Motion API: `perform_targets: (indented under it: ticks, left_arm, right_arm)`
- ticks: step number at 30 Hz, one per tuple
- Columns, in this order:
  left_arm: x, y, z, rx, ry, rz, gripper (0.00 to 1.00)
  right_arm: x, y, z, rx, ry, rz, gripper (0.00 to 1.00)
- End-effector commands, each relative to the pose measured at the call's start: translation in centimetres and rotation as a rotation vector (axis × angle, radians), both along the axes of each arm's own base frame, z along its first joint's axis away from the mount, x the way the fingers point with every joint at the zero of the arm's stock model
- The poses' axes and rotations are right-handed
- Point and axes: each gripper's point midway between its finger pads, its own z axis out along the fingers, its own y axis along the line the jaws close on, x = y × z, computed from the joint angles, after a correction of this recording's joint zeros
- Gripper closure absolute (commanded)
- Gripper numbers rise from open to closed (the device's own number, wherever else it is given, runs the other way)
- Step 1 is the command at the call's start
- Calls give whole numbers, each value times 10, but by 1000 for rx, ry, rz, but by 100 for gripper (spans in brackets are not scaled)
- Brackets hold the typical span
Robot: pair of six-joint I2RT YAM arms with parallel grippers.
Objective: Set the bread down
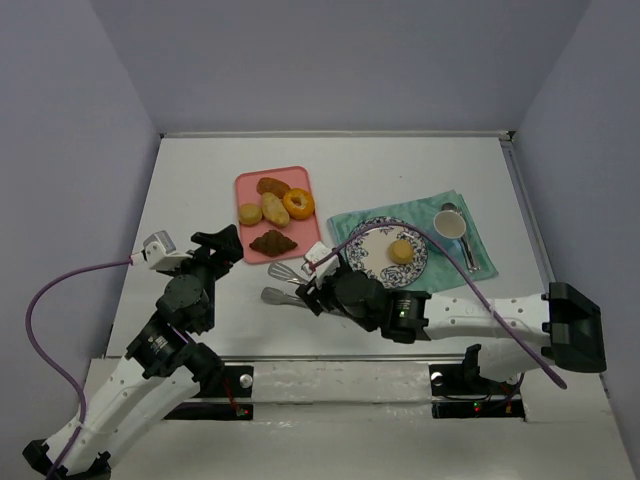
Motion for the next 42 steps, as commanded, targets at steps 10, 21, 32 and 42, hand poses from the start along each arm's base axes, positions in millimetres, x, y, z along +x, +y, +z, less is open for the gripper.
perform_targets:
  ticks: [10,21,32,42]
  left_arm:
    - [2,-3,20,-49,-40,0,1]
    - [1,-2,20,-51,-45,-4,1]
    - [2,1,15,-39,-34,18,1]
    - [0,2,18,-43,-39,13,1]
  right_arm:
    - [58,-31,-85,-77,259,-299,48]
    - [26,-1,-103,-177,320,-48,54]
    - [-27,24,-117,-217,346,127,52]
    - [12,7,-43,-26,220,-123,27]
